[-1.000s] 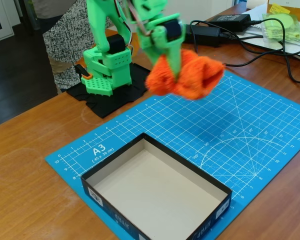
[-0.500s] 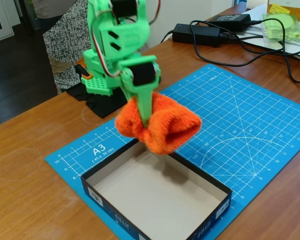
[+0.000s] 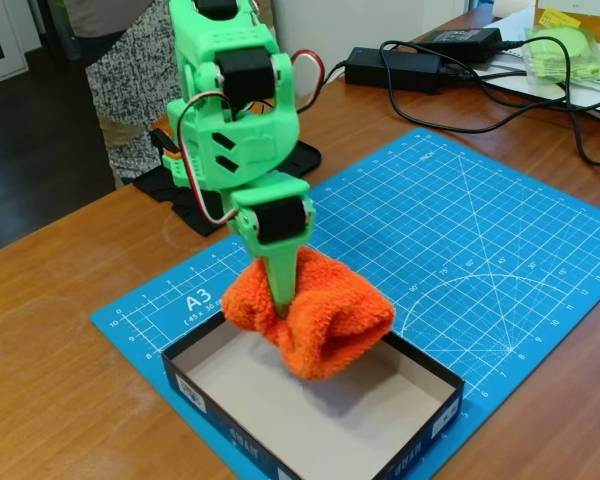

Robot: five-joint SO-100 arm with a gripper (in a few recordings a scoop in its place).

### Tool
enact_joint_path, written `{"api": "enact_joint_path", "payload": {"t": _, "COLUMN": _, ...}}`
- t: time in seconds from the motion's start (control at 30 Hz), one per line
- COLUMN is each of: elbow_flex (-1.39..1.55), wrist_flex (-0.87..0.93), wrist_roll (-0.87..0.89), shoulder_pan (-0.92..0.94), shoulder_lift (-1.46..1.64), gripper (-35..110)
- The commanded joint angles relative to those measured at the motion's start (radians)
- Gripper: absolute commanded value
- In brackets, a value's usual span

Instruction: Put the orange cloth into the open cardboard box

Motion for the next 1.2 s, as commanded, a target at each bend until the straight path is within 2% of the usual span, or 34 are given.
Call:
{"api": "enact_joint_path", "payload": {"t": 0.0, "elbow_flex": -0.077, "wrist_flex": 0.037, "wrist_roll": -0.028, "shoulder_pan": 0.009, "shoulder_lift": -0.009, "gripper": 26}}
{"api": "enact_joint_path", "payload": {"t": 0.03, "elbow_flex": -0.094, "wrist_flex": 0.051, "wrist_roll": -0.032, "shoulder_pan": 0.006, "shoulder_lift": -0.017, "gripper": 32}}
{"api": "enact_joint_path", "payload": {"t": 0.1, "elbow_flex": -0.127, "wrist_flex": 0.081, "wrist_roll": -0.035, "shoulder_pan": 0.002, "shoulder_lift": -0.031, "gripper": 34}}
{"api": "enact_joint_path", "payload": {"t": 0.33, "elbow_flex": -0.305, "wrist_flex": 0.233, "wrist_roll": -0.009, "shoulder_pan": -0.005, "shoulder_lift": -0.091, "gripper": 26}}
{"api": "enact_joint_path", "payload": {"t": 0.5, "elbow_flex": -0.551, "wrist_flex": 0.454, "wrist_roll": 0.003, "shoulder_pan": -0.009, "shoulder_lift": -0.164, "gripper": 23}}
{"api": "enact_joint_path", "payload": {"t": 0.6, "elbow_flex": -0.511, "wrist_flex": 0.474, "wrist_roll": 0.006, "shoulder_pan": -0.011, "shoulder_lift": -0.074, "gripper": 21}}
{"api": "enact_joint_path", "payload": {"t": 0.7, "elbow_flex": -0.308, "wrist_flex": 0.471, "wrist_roll": 0.005, "shoulder_pan": -0.028, "shoulder_lift": 0.117, "gripper": 20}}
{"api": "enact_joint_path", "payload": {"t": 0.73, "elbow_flex": -0.204, "wrist_flex": 0.445, "wrist_roll": -0.002, "shoulder_pan": -0.034, "shoulder_lift": 0.213, "gripper": 16}}
{"api": "enact_joint_path", "payload": {"t": 0.83, "elbow_flex": 0.282, "wrist_flex": 0.225, "wrist_roll": -0.028, "shoulder_pan": -0.052, "shoulder_lift": 0.644, "gripper": 3}}
{"api": "enact_joint_path", "payload": {"t": 0.93, "elbow_flex": 0.824, "wrist_flex": -0.023, "wrist_roll": -0.083, "shoulder_pan": -0.098, "shoulder_lift": 1.175, "gripper": 3}}
{"api": "enact_joint_path", "payload": {"t": 1.0, "elbow_flex": 1.104, "wrist_flex": -0.101, "wrist_roll": -0.101, "shoulder_pan": -0.149, "shoulder_lift": 1.45, "gripper": 4}}
{"api": "enact_joint_path", "payload": {"t": 1.17, "elbow_flex": 1.532, "wrist_flex": -0.242, "wrist_roll": -0.051, "shoulder_pan": -0.184, "shoulder_lift": 1.888, "gripper": 7}}
